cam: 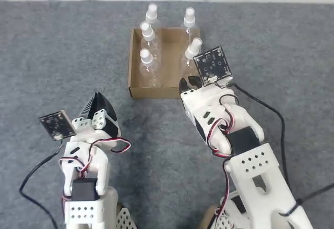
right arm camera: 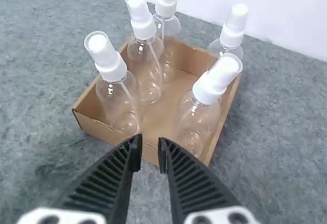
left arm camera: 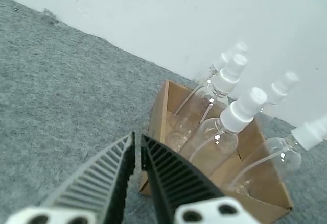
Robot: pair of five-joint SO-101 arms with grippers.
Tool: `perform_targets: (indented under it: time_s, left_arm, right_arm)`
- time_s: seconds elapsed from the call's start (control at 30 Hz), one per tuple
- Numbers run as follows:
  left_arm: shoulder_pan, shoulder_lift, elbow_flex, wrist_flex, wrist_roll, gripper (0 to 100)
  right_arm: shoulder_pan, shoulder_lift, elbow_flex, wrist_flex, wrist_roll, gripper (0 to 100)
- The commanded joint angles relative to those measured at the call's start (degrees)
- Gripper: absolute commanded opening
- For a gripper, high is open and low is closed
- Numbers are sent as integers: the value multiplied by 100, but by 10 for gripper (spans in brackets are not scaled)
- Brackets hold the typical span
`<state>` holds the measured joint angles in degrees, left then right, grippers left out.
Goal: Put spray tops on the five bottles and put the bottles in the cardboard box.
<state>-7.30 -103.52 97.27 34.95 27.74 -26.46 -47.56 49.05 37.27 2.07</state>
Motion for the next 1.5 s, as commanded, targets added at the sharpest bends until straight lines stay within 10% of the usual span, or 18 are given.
perform_targets:
  time_s: [0.0, 1.47]
  left_arm:
    - [18, -88, -75, -62, -53, 13]
    - [18, -79, -75, -53, -53, 13]
  right_arm:
    - [-48, -268, -79, 40, 35, 9]
    - [-48, -3046, 1169, -84, 35, 9]
